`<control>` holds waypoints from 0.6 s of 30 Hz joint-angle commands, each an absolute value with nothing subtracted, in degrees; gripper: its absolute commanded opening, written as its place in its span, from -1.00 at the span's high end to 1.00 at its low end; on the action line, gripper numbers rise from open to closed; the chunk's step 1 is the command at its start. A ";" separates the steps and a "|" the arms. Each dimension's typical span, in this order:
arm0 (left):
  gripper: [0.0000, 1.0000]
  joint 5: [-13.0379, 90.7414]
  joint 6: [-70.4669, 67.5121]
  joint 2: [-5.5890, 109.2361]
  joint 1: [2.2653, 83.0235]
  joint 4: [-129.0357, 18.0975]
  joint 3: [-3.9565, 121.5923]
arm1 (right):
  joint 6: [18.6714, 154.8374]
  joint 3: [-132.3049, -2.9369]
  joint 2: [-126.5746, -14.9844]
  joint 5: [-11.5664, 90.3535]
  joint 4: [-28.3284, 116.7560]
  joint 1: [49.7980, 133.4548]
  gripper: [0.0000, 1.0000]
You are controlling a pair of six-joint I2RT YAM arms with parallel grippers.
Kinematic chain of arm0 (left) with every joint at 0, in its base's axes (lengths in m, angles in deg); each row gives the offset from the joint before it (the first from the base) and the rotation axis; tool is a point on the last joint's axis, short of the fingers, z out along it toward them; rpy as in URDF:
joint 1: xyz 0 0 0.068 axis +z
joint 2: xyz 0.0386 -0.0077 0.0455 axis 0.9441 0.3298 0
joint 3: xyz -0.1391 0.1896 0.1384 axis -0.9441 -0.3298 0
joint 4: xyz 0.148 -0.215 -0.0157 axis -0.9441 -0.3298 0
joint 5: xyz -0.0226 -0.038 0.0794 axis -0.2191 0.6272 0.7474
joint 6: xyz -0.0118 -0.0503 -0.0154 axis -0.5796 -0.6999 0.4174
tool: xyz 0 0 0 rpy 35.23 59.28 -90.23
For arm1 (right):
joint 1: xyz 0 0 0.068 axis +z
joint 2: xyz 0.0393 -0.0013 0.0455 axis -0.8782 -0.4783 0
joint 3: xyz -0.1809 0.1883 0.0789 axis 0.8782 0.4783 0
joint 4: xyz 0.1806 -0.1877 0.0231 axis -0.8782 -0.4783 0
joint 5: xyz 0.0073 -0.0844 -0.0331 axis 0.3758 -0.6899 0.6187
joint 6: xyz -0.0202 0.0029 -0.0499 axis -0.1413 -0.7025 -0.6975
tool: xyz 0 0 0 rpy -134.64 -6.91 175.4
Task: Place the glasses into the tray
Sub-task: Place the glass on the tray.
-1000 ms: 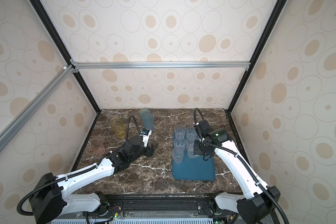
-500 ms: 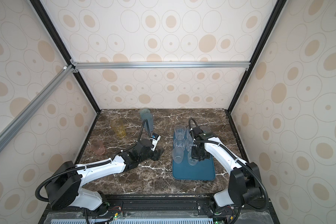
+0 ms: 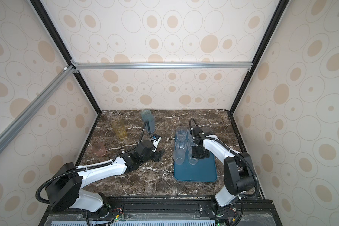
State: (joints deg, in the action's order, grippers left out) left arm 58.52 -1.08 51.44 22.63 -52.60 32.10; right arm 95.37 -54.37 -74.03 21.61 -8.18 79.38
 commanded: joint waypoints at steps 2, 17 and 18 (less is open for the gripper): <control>-0.40 60.27 0.00 50.94 22.18 -54.47 34.12 | 94.53 -55.86 -75.83 20.62 -9.75 79.34 0.71; -0.51 70.46 4.54 47.39 26.74 -72.09 43.39 | 98.14 -62.78 -62.58 28.81 -15.14 80.34 0.20; -0.51 70.27 4.88 46.67 28.42 -72.83 43.38 | 99.15 -62.82 -62.18 29.73 -13.99 80.87 0.20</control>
State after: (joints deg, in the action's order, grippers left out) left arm 67.11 2.07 49.52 25.18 -66.94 41.28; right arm 96.07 -61.76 -63.96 26.20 -13.75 79.82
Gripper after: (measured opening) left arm 0.755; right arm 0.398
